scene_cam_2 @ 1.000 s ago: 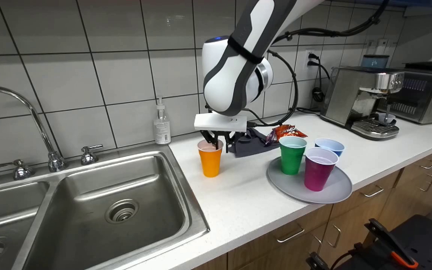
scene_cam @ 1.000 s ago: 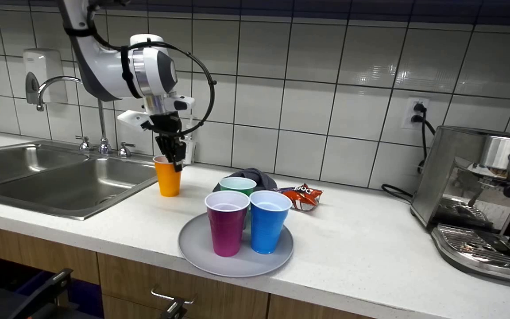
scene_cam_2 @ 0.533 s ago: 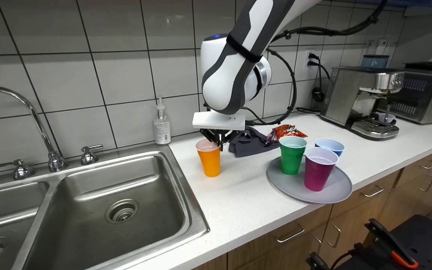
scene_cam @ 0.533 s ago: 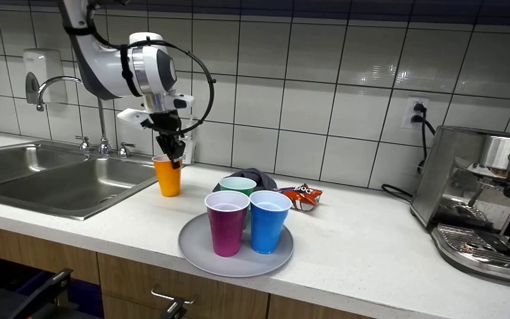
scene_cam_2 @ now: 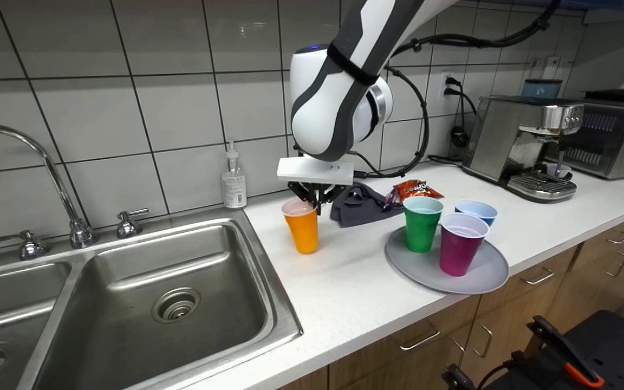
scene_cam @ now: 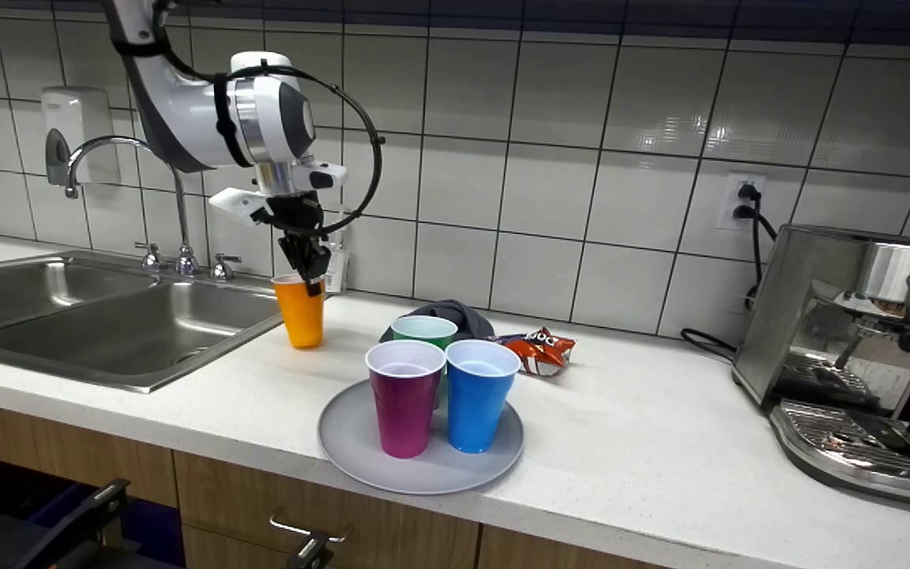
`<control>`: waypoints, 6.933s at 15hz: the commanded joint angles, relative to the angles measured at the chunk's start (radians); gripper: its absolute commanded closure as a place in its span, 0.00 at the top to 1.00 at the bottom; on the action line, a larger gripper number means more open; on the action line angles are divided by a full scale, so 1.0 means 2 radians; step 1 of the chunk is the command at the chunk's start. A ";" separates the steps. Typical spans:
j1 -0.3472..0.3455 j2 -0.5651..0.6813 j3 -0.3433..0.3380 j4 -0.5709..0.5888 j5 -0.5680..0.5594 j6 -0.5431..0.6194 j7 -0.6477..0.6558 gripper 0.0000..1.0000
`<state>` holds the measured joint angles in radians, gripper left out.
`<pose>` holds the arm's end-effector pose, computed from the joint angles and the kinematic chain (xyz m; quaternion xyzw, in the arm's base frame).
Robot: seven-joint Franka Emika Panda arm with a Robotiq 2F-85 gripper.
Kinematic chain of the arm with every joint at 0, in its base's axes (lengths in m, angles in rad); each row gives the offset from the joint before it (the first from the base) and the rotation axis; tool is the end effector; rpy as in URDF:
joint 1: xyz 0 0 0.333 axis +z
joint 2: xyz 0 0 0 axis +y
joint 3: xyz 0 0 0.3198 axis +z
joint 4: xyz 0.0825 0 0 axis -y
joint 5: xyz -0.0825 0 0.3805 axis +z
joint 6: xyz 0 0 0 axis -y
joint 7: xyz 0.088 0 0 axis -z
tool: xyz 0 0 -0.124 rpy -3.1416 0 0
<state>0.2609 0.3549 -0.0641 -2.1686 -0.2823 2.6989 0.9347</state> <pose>0.5710 0.1215 0.2348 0.9636 -0.2394 0.1164 0.0232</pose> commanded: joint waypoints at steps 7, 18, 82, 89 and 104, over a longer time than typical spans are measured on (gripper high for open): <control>-0.011 -0.079 0.002 -0.064 0.008 0.003 -0.017 0.01; -0.052 -0.148 0.006 -0.136 0.005 0.000 -0.022 0.01; -0.186 -0.238 0.005 -0.259 -0.038 -0.012 -0.072 0.01; -0.187 -0.236 0.007 -0.260 -0.041 -0.012 -0.073 0.01; -0.186 -0.233 0.008 -0.264 -0.043 -0.015 -0.070 0.52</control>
<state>-0.0936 -0.0851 -0.0635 -2.6870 -0.3514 2.6956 0.8064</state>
